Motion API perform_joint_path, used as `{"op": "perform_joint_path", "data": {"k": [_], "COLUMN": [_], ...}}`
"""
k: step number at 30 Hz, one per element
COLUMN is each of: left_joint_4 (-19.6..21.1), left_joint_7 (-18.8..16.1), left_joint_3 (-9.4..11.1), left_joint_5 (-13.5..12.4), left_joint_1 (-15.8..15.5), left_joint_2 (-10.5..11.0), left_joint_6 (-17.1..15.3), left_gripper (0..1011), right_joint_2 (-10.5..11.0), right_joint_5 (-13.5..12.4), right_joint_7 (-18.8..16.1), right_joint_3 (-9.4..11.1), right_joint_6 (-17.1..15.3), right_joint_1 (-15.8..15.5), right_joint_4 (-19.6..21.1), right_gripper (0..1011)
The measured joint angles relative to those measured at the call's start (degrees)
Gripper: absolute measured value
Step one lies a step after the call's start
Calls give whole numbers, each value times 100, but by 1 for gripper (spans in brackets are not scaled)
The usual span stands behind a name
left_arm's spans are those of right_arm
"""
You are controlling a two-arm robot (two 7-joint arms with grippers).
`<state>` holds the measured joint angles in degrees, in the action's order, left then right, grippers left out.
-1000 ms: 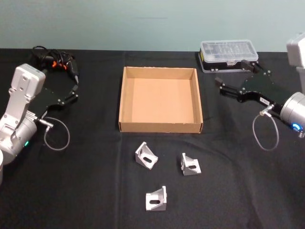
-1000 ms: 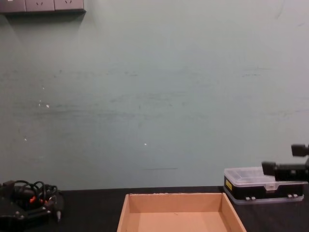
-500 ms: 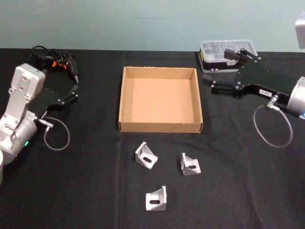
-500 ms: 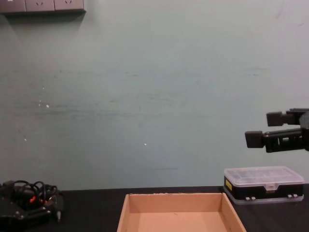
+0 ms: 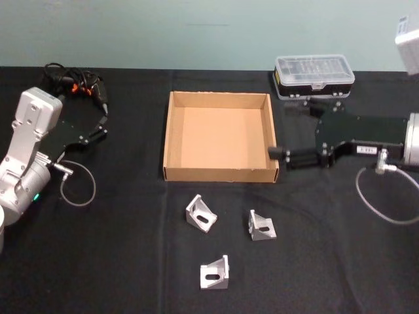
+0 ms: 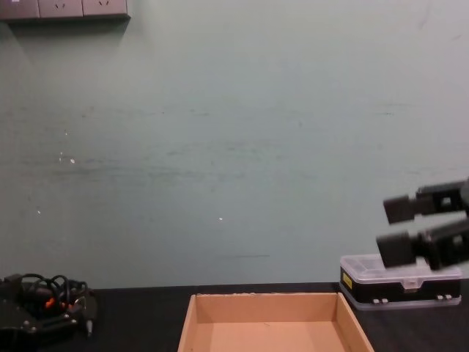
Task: Use one hand to pick up the angle iron from the table and place it into the box.
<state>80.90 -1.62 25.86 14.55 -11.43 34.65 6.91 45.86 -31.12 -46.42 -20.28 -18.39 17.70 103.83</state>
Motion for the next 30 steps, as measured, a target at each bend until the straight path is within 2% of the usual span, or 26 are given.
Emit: {"op": "perform_joint_path", "data": {"k": [2, 10, 23, 30], "left_joint_4": [0, 0, 0, 0], "left_joint_7": [0, 0, 0, 0], "left_joint_3": [0, 0, 0, 0], "left_joint_5": [0, 0, 0, 0], "left_joint_1": [0, 0, 0, 0], "left_joint_2": [0, 0, 0, 0], "left_joint_6": [0, 0, 0, 0], "left_gripper": [1000, 1000, 1000, 1000], "right_joint_2": [111, 284, 315, 233], "right_joint_5": [-16, 69, 363, 500], "right_joint_7": [-195, -514, -585, -638], "right_joint_3": [-169, -632, -1230, -1533], "right_joint_6": [-105, -274, -305, -305], "right_joint_1": [73, 238, 434, 599], "right_joint_4": [-6, -104, -466, -754], "right_gripper": [1004, 1004, 1004, 1004]}}
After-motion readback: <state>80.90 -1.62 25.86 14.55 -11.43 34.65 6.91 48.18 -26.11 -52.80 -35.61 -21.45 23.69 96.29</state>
